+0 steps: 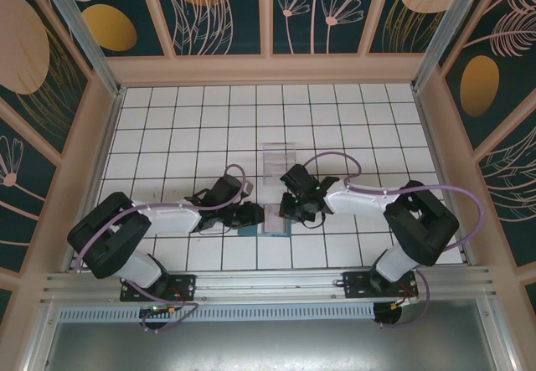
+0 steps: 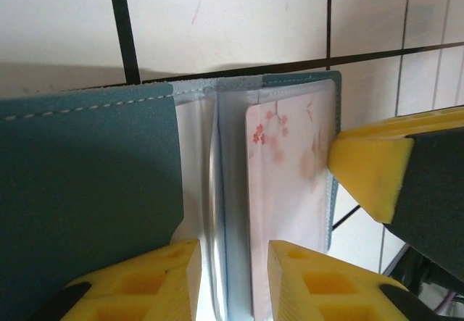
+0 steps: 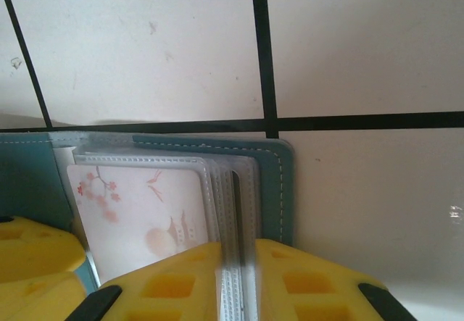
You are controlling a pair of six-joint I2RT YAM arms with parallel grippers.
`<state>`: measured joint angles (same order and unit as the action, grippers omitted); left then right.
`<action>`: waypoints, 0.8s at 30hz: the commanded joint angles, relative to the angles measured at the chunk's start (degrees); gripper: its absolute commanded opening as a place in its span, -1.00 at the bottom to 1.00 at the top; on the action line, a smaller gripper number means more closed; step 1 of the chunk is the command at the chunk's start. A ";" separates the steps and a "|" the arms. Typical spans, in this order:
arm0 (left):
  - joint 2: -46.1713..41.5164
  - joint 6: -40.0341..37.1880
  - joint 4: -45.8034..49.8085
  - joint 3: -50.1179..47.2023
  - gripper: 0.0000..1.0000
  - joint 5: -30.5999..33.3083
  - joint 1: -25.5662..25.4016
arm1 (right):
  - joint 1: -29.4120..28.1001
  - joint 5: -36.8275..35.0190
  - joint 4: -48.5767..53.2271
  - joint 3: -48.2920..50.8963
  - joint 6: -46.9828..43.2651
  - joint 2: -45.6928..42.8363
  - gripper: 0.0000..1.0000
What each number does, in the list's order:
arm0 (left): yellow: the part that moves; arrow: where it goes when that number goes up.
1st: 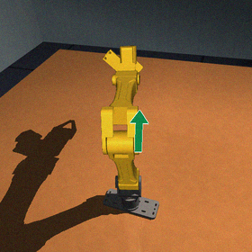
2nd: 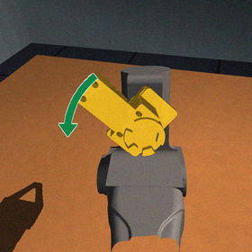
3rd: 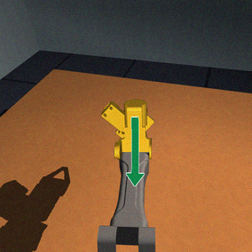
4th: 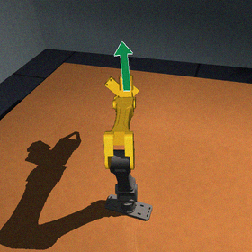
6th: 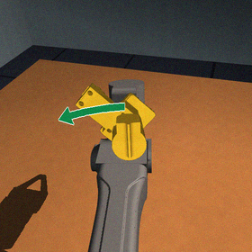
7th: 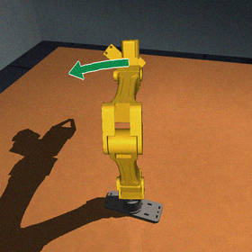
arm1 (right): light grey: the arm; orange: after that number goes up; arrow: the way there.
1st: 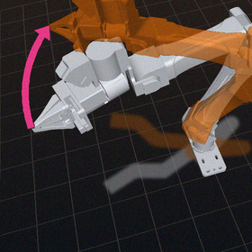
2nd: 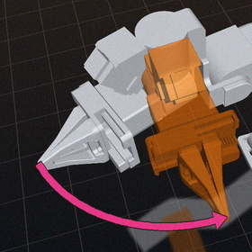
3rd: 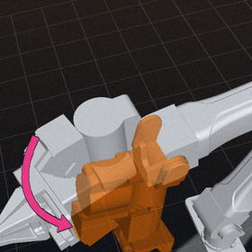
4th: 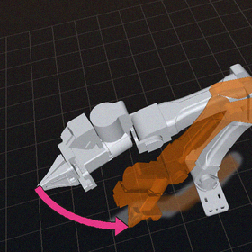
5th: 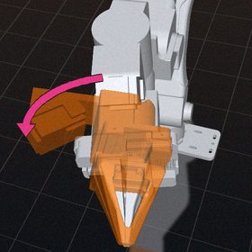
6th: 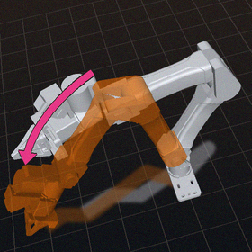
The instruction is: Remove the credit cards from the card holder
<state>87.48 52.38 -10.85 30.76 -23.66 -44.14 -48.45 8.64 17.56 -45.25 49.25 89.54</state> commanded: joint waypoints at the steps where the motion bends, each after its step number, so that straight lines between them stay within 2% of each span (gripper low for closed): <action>1: 1.91 -3.79 3.73 2.31 -0.38 -1.04 0.28 | -0.33 -1.27 1.32 -1.11 -1.30 1.18 -0.63; 14: 5.14 -6.97 10.72 6.71 -0.32 1.85 0.30 | -0.42 -0.91 1.29 -1.11 -1.21 0.99 -0.65; 20: 6.30 -9.38 19.81 10.22 -0.31 7.98 0.20 | -0.47 -1.26 1.69 -1.21 -1.19 0.70 -0.66; 24: 5.62 -10.01 22.17 10.90 -0.34 9.10 0.24 | -0.42 -1.26 1.55 -1.04 -1.07 0.75 -0.65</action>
<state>92.25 44.56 4.97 41.41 -19.99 -44.18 -48.45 8.62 17.61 -45.30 48.66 89.65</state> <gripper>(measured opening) 0.332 0.172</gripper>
